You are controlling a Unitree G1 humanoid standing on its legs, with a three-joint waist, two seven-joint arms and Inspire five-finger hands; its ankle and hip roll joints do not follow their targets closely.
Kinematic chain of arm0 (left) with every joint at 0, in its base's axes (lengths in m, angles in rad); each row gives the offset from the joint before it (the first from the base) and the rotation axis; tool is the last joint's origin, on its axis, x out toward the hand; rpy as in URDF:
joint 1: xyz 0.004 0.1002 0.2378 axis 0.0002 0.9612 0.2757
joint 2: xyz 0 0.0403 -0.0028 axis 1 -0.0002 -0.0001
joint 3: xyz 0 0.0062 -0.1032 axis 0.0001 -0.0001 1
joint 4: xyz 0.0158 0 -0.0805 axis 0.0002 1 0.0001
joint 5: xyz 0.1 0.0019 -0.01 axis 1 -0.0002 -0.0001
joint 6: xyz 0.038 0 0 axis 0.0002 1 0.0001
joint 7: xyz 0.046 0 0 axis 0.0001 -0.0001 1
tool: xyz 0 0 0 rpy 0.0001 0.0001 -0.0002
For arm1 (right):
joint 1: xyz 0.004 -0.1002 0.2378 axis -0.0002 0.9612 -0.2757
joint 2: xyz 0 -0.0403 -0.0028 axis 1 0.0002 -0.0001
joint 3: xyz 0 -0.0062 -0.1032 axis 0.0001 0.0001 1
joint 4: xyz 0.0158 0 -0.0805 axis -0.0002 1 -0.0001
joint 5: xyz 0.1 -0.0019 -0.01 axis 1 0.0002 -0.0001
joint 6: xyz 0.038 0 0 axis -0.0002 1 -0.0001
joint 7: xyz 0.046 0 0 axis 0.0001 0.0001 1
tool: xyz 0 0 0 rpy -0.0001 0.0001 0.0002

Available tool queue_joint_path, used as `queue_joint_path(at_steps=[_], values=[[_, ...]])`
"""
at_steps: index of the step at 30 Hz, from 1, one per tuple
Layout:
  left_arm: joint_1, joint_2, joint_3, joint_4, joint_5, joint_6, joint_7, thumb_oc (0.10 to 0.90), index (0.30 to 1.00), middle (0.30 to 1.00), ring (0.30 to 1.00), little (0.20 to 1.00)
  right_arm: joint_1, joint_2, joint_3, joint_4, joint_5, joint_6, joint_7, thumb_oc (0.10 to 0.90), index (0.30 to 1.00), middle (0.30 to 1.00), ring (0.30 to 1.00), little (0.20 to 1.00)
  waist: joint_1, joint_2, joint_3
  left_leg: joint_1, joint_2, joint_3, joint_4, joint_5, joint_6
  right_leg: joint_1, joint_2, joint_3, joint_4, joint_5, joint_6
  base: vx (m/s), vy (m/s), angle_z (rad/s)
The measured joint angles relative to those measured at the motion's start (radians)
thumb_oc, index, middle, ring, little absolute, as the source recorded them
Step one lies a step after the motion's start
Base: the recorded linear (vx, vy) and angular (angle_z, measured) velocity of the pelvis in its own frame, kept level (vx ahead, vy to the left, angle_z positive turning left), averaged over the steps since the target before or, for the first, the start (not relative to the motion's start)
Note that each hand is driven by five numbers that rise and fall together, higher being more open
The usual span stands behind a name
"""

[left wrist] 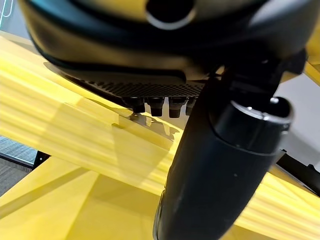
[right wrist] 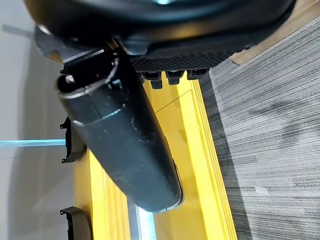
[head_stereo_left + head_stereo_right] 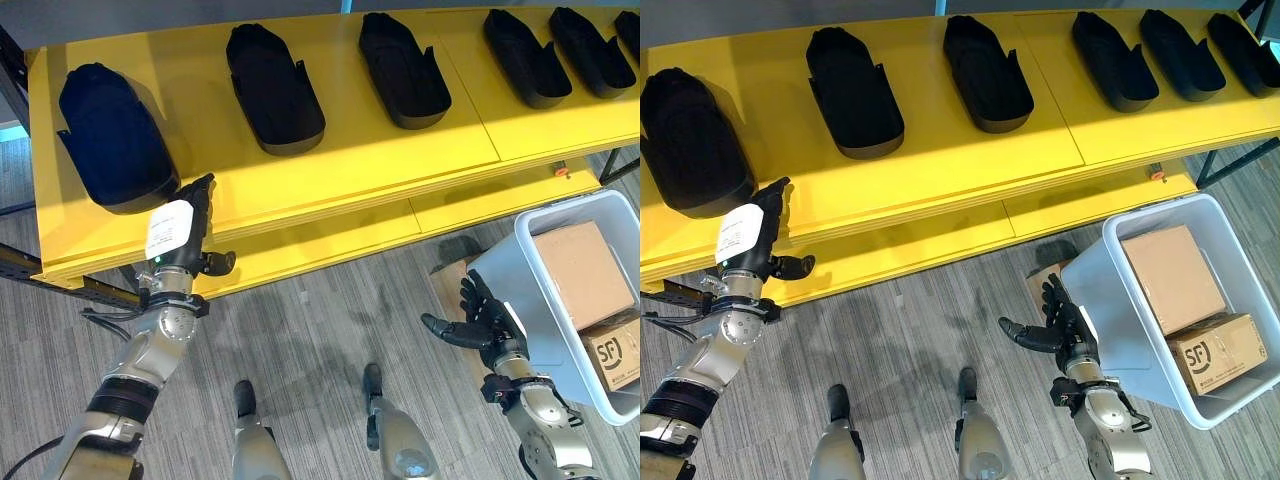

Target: Move parts from the plastic box to the shelf.

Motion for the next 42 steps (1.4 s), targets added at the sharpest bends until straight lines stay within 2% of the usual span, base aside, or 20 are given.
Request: queue_joint_path(at_steps=[13, 36, 42], values=[[0.017, 0.052, 0.003, 0.021, 0.002, 0.001, -0.002, 0.900, 1.000, 1.000, 1.000, 1.000, 0.002, -0.001, -0.001, 0.000, 0.000, -0.003, 0.001, 0.900, 1.000, 1.000, 1.000, 1.000, 0.019, 0.002, 0.001, -0.006, 0.000, -0.002, 0.011, -0.002, 0.002, -0.003, -0.001, 0.001, 0.010, 0.000, 0.000, 0.00, 0.000, 0.00], [0.017, 0.062, 0.010, 0.023, 0.034, 0.000, -0.020, 0.900, 1.000, 1.000, 1.000, 1.000, 0.001, -0.001, -0.003, 0.000, -0.001, -0.019, 0.001, 0.900, 1.000, 1.000, 1.000, 1.000, 0.022, 0.004, 0.002, -0.020, -0.001, -0.004, 0.025, -0.004, 0.002, -0.018, -0.003, 0.002, 0.019, 0.000, 0.000, 0.00, 0.000, 0.00], [0.125, 0.062, 0.063, -0.171, 0.032, -0.018, -0.046, 0.900, 1.000, 1.000, 1.000, 1.000, 0.004, -0.001, -0.029, 0.000, -0.001, -0.021, 0.001, 0.900, 1.000, 1.000, 1.000, 1.000, 0.039, 0.018, 0.012, -0.018, -0.002, -0.005, 0.024, -0.004, 0.002, -0.015, -0.003, 0.001, 0.019, 0.000, 0.000, 0.00, 0.000, 0.00]])
